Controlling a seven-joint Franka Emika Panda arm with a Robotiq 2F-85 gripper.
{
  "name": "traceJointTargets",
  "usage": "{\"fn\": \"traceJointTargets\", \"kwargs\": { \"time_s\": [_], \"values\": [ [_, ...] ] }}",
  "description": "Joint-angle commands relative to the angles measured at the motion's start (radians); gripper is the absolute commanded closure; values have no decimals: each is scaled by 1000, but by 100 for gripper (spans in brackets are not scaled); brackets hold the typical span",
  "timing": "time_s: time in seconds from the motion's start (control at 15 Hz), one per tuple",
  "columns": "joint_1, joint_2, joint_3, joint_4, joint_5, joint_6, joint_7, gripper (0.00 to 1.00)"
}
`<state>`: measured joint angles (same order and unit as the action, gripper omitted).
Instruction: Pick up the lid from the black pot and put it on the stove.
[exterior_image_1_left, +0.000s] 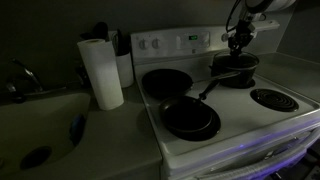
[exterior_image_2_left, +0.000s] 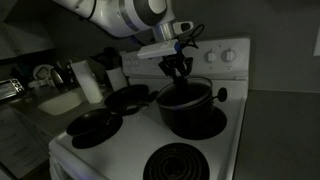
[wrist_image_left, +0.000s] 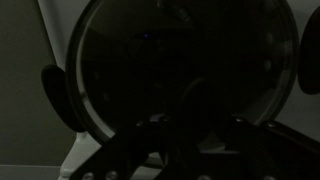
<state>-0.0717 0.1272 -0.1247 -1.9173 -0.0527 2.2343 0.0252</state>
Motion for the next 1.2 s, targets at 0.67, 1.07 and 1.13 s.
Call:
{"fn": "traceJointTargets", "kwargs": {
  "time_s": [0.67,1.07,1.13],
  "values": [
    [35,-284,76,-139,-77,-211,139,86],
    [62,-398,120,-247,-30,-220,129,86],
    [69,-420,129,-271,-17,-218,130,86]
  ]
}}
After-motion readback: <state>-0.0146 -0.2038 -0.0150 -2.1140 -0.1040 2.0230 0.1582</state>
